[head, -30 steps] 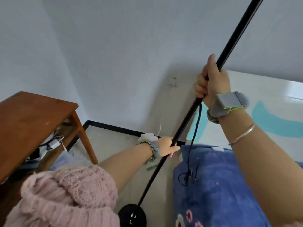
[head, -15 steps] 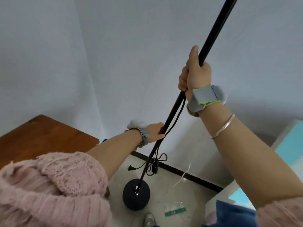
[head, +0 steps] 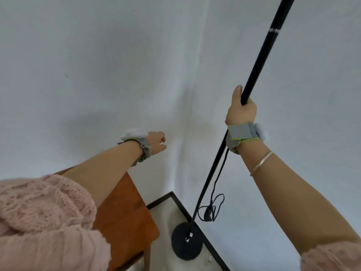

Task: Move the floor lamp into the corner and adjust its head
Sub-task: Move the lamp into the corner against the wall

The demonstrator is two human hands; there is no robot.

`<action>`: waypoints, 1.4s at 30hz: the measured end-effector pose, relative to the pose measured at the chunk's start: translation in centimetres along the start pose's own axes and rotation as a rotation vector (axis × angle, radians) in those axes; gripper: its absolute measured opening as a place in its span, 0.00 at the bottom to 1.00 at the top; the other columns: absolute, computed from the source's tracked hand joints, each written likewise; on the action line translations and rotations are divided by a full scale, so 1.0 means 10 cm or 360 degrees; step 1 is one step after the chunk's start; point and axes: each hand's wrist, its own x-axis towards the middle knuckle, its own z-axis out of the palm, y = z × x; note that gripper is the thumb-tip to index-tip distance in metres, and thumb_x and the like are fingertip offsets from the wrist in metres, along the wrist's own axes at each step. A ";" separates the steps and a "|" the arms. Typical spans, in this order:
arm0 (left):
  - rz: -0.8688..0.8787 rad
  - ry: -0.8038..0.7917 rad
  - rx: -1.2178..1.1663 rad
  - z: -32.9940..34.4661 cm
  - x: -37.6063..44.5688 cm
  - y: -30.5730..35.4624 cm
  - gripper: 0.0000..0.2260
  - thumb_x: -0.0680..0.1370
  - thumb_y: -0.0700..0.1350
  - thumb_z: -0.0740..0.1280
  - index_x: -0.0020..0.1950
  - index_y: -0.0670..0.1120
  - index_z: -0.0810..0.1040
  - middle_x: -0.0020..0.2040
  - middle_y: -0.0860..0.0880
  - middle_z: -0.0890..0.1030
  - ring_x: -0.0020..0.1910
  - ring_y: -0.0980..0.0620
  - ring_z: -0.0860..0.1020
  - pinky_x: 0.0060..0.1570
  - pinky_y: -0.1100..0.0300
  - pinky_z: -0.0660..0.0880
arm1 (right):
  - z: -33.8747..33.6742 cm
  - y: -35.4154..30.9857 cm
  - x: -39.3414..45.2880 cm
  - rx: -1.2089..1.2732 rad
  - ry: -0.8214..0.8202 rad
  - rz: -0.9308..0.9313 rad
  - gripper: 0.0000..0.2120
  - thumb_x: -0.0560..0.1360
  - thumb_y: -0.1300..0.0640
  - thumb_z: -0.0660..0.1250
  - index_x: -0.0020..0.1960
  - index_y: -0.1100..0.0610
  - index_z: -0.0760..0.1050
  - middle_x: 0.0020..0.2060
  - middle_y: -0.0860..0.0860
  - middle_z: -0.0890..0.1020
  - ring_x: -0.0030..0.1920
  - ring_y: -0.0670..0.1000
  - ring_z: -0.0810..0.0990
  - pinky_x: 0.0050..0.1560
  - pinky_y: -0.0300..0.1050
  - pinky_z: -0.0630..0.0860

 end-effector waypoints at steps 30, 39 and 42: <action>0.0080 0.1155 -0.0521 -2.37 1.44 -0.20 0.13 0.79 0.43 0.59 0.60 0.37 0.72 0.60 0.38 0.78 0.57 0.44 0.75 0.42 0.73 0.62 | 2.21 1.22 1.53 -0.0095 -0.0945 0.0173 0.18 0.76 0.52 0.60 0.29 0.54 0.62 0.22 0.53 0.67 0.22 0.52 0.66 0.26 0.43 0.64; 0.0401 0.0963 -0.1336 -2.99 1.63 0.75 0.20 0.79 0.46 0.58 0.69 0.40 0.63 0.64 0.39 0.74 0.62 0.45 0.74 0.59 0.53 0.72 | 1.91 1.09 1.69 -0.0326 -0.1448 0.0030 0.17 0.75 0.56 0.62 0.28 0.55 0.65 0.15 0.48 0.72 0.18 0.49 0.72 0.30 0.46 0.74; 0.0591 0.0900 -0.1542 -3.25 1.65 1.09 0.19 0.78 0.43 0.61 0.68 0.41 0.64 0.50 0.45 0.75 0.50 0.48 0.76 0.50 0.57 0.76 | 1.81 1.07 1.72 -0.0428 -0.1451 -0.0014 0.17 0.75 0.54 0.62 0.29 0.55 0.64 0.14 0.46 0.73 0.17 0.47 0.73 0.30 0.45 0.74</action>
